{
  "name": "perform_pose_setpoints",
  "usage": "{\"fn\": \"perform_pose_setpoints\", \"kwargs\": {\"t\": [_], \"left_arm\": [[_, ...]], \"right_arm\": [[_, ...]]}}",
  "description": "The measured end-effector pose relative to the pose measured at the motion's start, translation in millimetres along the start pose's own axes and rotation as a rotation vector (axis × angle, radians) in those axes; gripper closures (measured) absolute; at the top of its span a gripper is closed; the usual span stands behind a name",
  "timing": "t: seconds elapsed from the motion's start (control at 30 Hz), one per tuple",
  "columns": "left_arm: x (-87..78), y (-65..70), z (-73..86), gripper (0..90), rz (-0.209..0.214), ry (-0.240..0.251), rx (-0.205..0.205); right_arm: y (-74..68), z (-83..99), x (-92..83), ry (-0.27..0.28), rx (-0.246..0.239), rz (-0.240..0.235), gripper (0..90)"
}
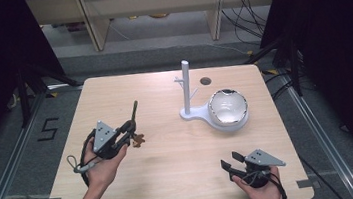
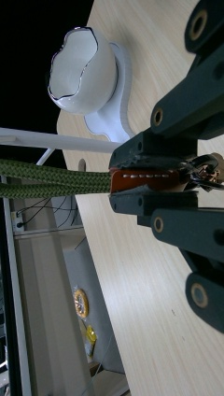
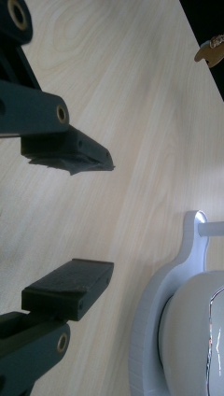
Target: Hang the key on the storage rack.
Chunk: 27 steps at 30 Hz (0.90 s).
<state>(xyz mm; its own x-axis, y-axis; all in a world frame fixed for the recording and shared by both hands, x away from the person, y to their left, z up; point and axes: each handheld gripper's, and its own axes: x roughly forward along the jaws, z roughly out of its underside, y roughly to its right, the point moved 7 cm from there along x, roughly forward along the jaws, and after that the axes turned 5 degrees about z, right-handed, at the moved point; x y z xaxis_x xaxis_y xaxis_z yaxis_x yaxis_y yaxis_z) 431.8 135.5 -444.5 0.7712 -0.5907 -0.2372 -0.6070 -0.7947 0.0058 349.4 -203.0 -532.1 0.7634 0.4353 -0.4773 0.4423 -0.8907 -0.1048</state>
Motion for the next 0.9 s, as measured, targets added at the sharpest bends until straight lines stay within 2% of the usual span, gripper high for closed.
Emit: {"fn": "perform_pose_setpoints", "kwargs": {"t": [0.07, 0.27, 0.37, 0.4, 0.9], "left_arm": [[2.0, 0.2, -0.9, 77.6, 0.002, -0.001, 0.005], [5.8, 1.2, -2.8, 77.6, 0.004, 0.000, 0.008], [8.3, 2.4, -3.8, 77.6, 0.005, 0.001, 0.007], [9.5, 2.9, -4.3, 77.6, 0.005, -0.002, 0.012], [21.6, 9.4, -12.2, 77.6, 0.019, 0.004, 0.021]], "right_arm": [[-1.3, 0.5, 0.2, -0.008, 0.016, -0.009, 44.9], [-1.5, 0.6, 0.4, -0.006, 0.017, -0.015, 44.8], [0.1, -0.4, 0.4, 0.009, 0.007, -0.004, 44.6], [-1.1, 0.0, 0.0, 0.001, 0.024, -0.012, 44.5], [1.4, -0.8, -0.7, 0.006, 0.017, 0.000, 44.1]]}}
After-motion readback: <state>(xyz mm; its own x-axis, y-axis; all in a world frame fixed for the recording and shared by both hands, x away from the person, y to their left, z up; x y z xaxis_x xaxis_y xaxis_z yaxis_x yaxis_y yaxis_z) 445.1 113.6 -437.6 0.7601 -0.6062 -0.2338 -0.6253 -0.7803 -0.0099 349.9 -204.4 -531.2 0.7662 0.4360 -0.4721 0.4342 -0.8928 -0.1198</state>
